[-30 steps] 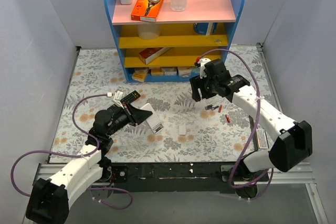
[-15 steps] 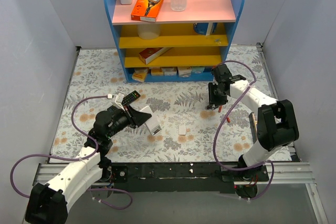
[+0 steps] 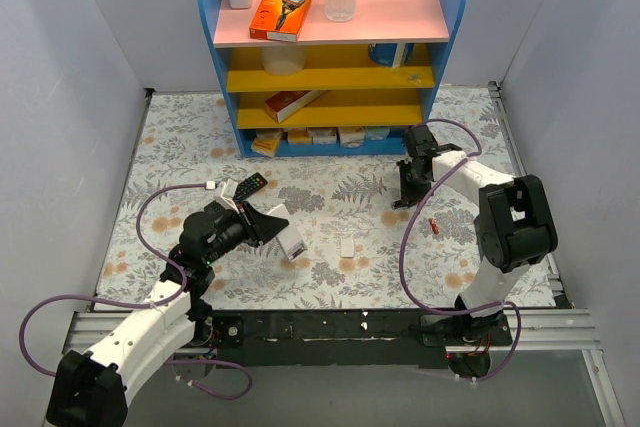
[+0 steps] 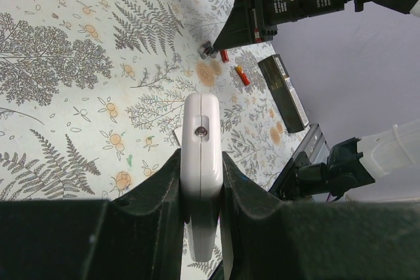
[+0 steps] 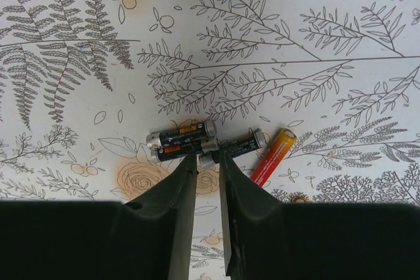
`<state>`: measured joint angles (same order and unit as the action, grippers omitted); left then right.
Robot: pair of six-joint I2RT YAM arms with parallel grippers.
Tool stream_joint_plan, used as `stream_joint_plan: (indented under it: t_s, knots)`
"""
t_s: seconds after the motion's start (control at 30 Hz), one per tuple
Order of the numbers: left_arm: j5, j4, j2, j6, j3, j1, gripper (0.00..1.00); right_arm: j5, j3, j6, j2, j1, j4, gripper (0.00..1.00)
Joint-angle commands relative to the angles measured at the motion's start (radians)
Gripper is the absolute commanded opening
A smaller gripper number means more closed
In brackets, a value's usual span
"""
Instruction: Load the batteries into the remote control
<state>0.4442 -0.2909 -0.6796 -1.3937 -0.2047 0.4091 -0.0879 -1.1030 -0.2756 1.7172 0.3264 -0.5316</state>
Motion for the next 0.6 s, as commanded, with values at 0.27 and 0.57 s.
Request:
stream_joint_plan:
  t_s: [0.27, 0.57]
  knots:
    - [0.007, -0.016, -0.009, 0.012, -0.032, 0.002, 0.0, 0.026, -0.02, 0.098, 0.033, -0.006, 0.042, 0.26]
    - [0.016, -0.021, -0.02, 0.009, -0.032, 0.004, 0.0, 0.05, -0.021, 0.179, -0.001, -0.004, 0.05, 0.3]
